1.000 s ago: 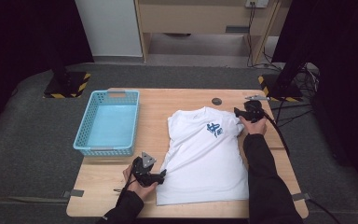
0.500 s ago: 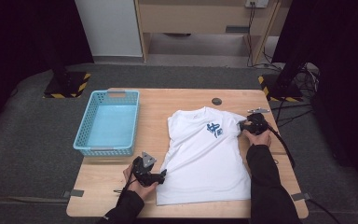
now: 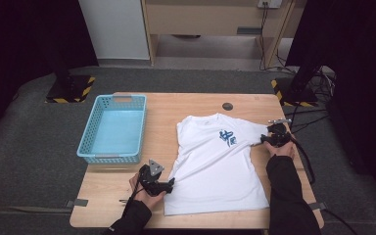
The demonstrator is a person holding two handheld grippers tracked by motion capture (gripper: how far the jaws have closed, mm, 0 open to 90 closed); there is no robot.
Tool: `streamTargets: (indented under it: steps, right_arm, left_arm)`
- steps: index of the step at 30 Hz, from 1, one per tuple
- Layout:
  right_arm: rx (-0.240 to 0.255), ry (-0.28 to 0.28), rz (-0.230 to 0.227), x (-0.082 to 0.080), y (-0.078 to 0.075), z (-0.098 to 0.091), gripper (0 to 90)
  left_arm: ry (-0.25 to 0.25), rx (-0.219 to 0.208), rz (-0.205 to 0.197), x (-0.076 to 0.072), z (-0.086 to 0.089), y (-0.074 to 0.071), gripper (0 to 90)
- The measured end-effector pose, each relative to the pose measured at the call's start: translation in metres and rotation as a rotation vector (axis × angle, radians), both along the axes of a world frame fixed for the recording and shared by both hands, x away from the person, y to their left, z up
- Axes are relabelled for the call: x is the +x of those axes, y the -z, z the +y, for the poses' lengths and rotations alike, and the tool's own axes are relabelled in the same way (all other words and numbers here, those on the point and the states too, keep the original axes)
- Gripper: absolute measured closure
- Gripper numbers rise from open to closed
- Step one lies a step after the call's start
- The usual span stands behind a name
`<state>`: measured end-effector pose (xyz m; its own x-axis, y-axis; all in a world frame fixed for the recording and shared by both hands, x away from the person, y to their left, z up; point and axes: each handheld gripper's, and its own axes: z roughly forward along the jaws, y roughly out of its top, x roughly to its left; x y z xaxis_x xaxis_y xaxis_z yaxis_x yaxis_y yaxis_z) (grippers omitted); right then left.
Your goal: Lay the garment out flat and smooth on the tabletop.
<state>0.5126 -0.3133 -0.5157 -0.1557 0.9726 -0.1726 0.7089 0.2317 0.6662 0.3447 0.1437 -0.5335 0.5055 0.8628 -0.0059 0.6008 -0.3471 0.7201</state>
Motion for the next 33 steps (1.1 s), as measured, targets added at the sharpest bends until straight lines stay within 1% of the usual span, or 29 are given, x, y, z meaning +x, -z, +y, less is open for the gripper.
streamTargets:
  steps: [1,2,3,4,5,7,9,10,11,12,16,20,22,24,25,26,27,28,29,30,31,32,33]
  right_arm:
    - [0.030,-0.006,-0.024,-0.003,-0.004,-0.002,37.6]
    - [0.069,-0.016,-0.037,-0.005,-0.007,-0.004,37.3]
    - [0.127,-0.044,-0.071,-0.010,-0.012,-0.004,36.7]
    - [0.161,-0.067,-0.071,-0.011,-0.012,-0.002,36.5]
    - [0.161,-0.067,-0.071,-0.011,-0.012,-0.002,36.5]
    - [0.199,-0.108,-0.065,-0.013,-0.011,0.005,36.7]
    - [0.225,-0.133,-0.045,-0.015,-0.006,0.013,37.1]
    - [0.229,-0.149,-0.022,-0.014,-0.001,0.020,37.3]
    - [0.221,-0.151,-0.007,-0.013,0.002,0.024,37.3]
    - [0.221,-0.151,-0.007,-0.013,0.002,0.024,37.3]
    - [0.199,-0.154,0.024,-0.007,0.011,0.032,37.6]
    - [0.212,-0.142,0.010,0.003,0.013,0.031,37.4]
    - [0.190,-0.138,-0.003,0.009,0.015,0.031,36.6]
    - [0.182,-0.118,0.008,0.015,0.013,0.029,35.6]
    - [0.172,-0.097,0.016,0.016,0.012,0.029,35.9]
    - [0.163,-0.086,0.011,0.016,0.009,0.030,35.8]
    - [0.169,-0.089,-0.002,0.015,0.007,0.032,35.1]
    - [0.201,-0.098,-0.015,0.013,0.005,0.034,33.8]
    - [0.215,-0.117,-0.018,0.011,0.004,0.037,32.8]
    - [0.211,-0.143,-0.013,0.009,0.004,0.042,31.8]
    - [0.202,-0.167,-0.004,0.008,0.005,0.047,30.7]
    - [0.241,-0.200,0.011,0.005,0.009,0.055,29.6]
    - [0.252,-0.203,0.024,0.005,0.011,0.057,29.7]
  left_arm:
    - [-0.001,0.000,0.000,0.000,0.000,0.000,15.7]
    - [-0.001,0.000,0.001,0.000,0.000,0.000,15.7]
    - [-0.001,0.000,0.001,0.000,0.000,0.000,15.7]
    - [-0.001,0.000,0.000,0.000,0.000,0.000,15.7]
    - [-0.001,0.000,0.001,0.000,0.000,0.000,15.7]
    - [0.000,0.000,0.001,0.000,0.000,0.000,15.7]
    - [0.000,0.000,0.000,0.000,0.000,0.000,15.7]
    - [0.000,0.000,0.000,0.000,0.000,0.000,15.7]
    - [0.000,0.000,0.000,0.000,0.000,0.000,15.7]
    - [0.000,0.000,0.000,0.000,0.000,0.000,15.7]
    - [0.002,0.000,0.000,0.000,0.000,0.000,15.7]
    - [0.004,-0.001,0.000,0.000,0.000,0.000,15.7]
    - [0.002,0.000,-0.001,0.000,0.000,0.000,15.8]
    - [0.003,-0.001,-0.001,0.000,0.000,0.000,15.7]
    - [0.004,-0.001,0.000,0.000,0.000,0.000,15.8]
    - [0.011,0.000,0.006,0.000,0.000,-0.001,15.8]
    - [0.018,0.002,0.017,0.001,0.000,-0.002,16.2]
    - [0.020,0.000,0.032,0.002,0.000,-0.003,16.9]
    - [0.020,-0.010,0.045,0.003,0.000,-0.005,18.5]
    - [0.017,-0.025,0.060,0.005,0.000,-0.007,21.0]
    - [0.013,-0.045,0.063,0.006,0.000,-0.009,21.4]
    - [0.012,-0.057,0.060,0.008,0.000,-0.011,22.1]
    - [0.014,-0.065,0.052,0.009,-0.001,-0.014,22.4]
